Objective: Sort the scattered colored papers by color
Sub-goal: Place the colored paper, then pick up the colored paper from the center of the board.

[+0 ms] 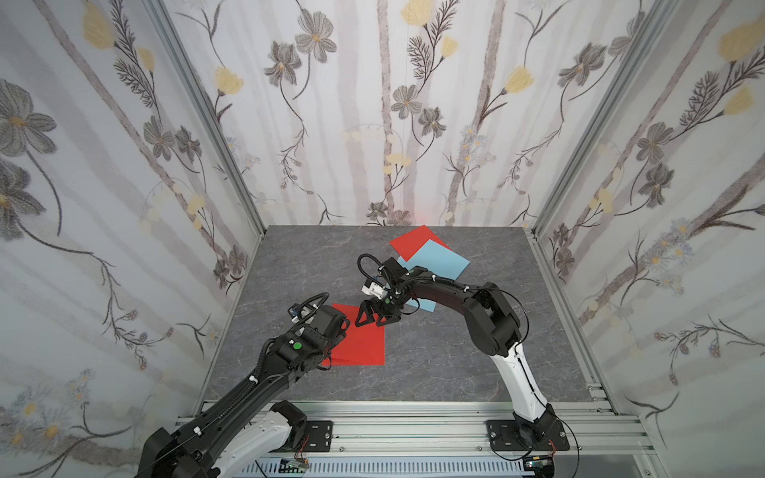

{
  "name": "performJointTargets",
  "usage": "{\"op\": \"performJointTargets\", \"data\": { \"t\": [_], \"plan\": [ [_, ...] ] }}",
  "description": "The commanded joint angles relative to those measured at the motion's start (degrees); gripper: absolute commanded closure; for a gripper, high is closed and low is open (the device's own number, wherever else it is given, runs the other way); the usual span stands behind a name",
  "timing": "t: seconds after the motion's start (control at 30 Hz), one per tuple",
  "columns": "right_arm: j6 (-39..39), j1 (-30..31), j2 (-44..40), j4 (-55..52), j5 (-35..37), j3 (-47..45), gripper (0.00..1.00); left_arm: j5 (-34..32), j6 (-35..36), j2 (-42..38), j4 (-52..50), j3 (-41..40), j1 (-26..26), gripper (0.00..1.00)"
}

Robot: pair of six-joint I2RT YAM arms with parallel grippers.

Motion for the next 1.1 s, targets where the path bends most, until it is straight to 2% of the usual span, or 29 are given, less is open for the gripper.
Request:
{"op": "performJointTargets", "data": {
  "t": [0.0,0.07,0.2,0.37,0.5,0.57,0.7,0.77,0.9,1.0,1.07],
  "plan": [
    [0.5,0.2,0.2,-0.5,0.6,0.2,0.00,-4.8,3.7,2.3,-11.5,5.4,-0.2,0.00],
    [0.5,0.1,0.0,-0.4,0.8,0.2,0.00,-6.0,6.5,3.4,-11.0,8.7,-0.3,0.00],
    [0.9,0.1,-2.1,-0.6,1.6,1.2,0.00,-5.5,12.6,5.2,-1.5,11.5,-0.1,0.00],
    [0.3,-1.3,-6.9,-3.8,4.6,3.1,0.00,-10.1,18.7,14.2,0.4,19.6,0.2,0.00],
    [-2.8,-3.8,-11.4,-6.2,14.8,2.4,0.00,-12.2,24.4,20.2,5.1,24.5,0.7,0.00],
    [-4.6,-5.2,-12.5,-6.2,21.3,2.1,0.00,-9.4,26.3,22.5,10.2,25.3,2.2,0.00],
    [-7.8,-9.5,-10.1,-6.2,27.0,5.9,0.00,-2.3,26.9,31.2,15.2,31.7,5.5,0.00],
    [-8.6,-11.9,-7.7,-6.2,27.7,9.1,0.00,2.3,27.7,36.4,16.7,36.1,7.1,0.00],
    [-8.7,-17.5,-1.7,-6.3,28.6,17.4,0.00,19.2,27.8,50.8,20.8,48.1,11.8,0.00],
    [-8.3,-21.4,2.9,-6.4,28.1,23.6,0.00,26.9,26.3,62.2,21.8,59.0,13.8,0.03],
    [-6.9,-23.9,6.6,-6.3,25.3,28.7,0.00,30.5,24.9,69.7,22.1,66.9,14.6,0.05]
  ]
}}
